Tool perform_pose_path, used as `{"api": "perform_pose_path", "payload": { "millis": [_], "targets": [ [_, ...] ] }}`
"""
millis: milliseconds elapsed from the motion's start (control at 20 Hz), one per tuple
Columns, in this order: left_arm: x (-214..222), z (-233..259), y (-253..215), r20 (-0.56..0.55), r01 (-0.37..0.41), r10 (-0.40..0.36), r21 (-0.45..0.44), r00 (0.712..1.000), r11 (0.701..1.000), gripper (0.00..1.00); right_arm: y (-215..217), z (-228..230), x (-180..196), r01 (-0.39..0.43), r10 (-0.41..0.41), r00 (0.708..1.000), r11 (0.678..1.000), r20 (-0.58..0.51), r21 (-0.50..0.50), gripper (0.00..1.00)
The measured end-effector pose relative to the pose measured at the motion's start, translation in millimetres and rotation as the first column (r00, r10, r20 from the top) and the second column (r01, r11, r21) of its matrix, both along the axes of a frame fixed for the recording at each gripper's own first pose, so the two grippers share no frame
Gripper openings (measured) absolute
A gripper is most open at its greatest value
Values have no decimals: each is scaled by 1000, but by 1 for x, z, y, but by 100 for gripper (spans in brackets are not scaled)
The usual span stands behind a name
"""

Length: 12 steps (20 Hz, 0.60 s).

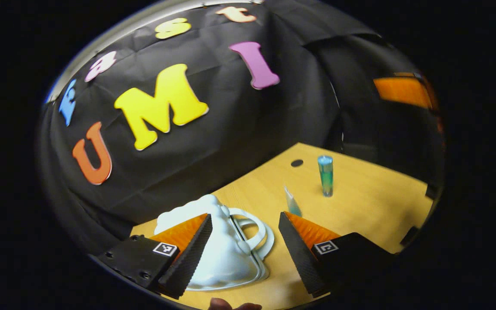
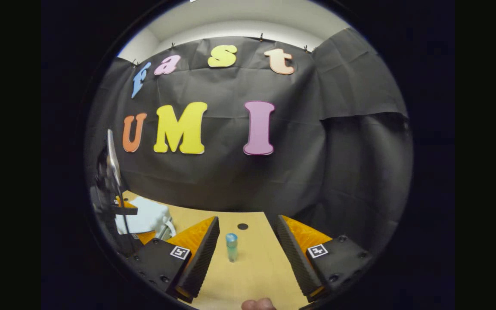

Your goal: First open the suitcase, pack the skin care products into it, and then close the suitcase.

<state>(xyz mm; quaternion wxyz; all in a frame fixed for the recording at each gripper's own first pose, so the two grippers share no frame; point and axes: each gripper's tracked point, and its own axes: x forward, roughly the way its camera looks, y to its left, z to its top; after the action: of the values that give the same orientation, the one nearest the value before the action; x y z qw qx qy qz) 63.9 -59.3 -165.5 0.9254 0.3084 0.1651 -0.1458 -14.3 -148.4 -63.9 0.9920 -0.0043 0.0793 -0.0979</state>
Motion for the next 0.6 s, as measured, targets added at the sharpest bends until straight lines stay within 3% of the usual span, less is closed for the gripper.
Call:
{"api": "perform_pose_path", "payload": {
  "millis": [150, 350, 550, 600],
  "targets": [
    [15, -37, 5, -55, 29, -18, 212, 998, 977, 96, -24, -7, -5, 50, -50, 999, 999, -18, 5, 80],
    [29, -82, 18, -159, 85, -13, 450, 987, 889, 98, -51, -17, -9, 115, -115, 993, 993, -41, 14, 80],
    [44, -107, 30, -232, 144, -6, 585, 973, 799, 93, -66, -18, -14, 151, -151, 988, 988, -43, 9, 80],
    [48, -113, 30, -247, 153, 0, 598, 969, 786, 83, -69, -20, -15, 159, -158, 986, 987, -46, 13, 80]
  ]
}}
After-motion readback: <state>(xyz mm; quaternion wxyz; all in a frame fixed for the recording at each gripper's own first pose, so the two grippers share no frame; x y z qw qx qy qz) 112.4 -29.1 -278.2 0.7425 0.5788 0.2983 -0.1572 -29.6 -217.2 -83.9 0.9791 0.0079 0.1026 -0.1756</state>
